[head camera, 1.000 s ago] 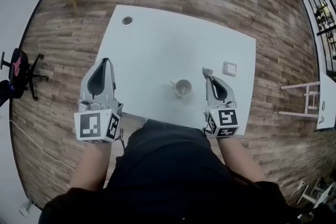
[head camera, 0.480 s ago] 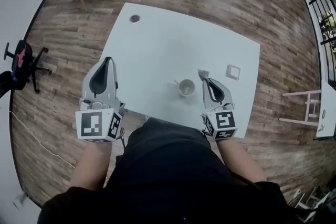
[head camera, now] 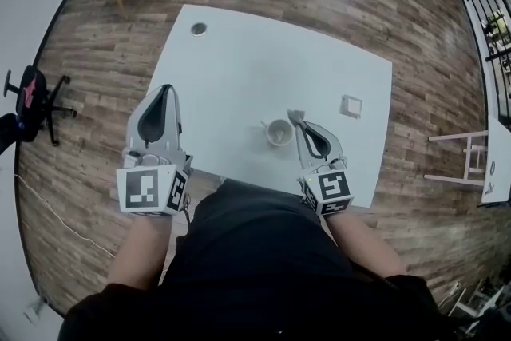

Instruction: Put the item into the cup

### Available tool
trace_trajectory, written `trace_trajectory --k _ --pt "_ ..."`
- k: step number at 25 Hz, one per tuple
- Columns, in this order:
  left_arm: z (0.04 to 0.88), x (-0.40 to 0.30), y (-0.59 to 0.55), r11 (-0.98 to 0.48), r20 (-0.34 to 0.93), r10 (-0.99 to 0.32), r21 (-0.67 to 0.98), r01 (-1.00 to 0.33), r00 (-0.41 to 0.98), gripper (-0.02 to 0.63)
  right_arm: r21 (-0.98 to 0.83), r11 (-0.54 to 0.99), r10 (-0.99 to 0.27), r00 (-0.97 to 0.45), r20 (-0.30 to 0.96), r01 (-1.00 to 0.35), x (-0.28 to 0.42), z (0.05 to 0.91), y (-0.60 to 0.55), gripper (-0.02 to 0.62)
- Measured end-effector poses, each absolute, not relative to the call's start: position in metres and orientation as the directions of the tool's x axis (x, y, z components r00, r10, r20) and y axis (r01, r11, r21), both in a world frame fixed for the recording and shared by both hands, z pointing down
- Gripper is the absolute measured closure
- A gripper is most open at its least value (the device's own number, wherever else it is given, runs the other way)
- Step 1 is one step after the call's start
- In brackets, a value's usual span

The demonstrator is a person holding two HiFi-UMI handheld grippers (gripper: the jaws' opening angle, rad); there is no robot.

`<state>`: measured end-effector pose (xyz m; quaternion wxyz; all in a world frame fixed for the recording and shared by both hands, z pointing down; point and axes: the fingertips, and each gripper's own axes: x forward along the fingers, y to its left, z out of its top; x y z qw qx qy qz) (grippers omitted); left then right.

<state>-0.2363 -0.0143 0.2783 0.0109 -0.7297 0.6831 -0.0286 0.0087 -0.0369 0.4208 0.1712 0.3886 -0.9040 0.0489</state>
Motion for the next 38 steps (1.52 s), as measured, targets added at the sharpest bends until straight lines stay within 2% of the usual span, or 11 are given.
trace_trajectory --k 23,38 --pt "0.292 -0.234 -0.017 -0.075 0.064 -0.995 -0.023 -0.997 0.073 0.6 0.016 0.708 -0.649 -0.641 0.41 -0.706 0.006 0.446 -0.025 0.577" --pt "0.306 -0.218 -0.03 -0.134 0.112 -0.985 -0.014 -0.991 0.132 0.6 -0.001 0.699 -0.637 -0.623 0.454 -0.715 0.01 0.466 -0.014 0.577"
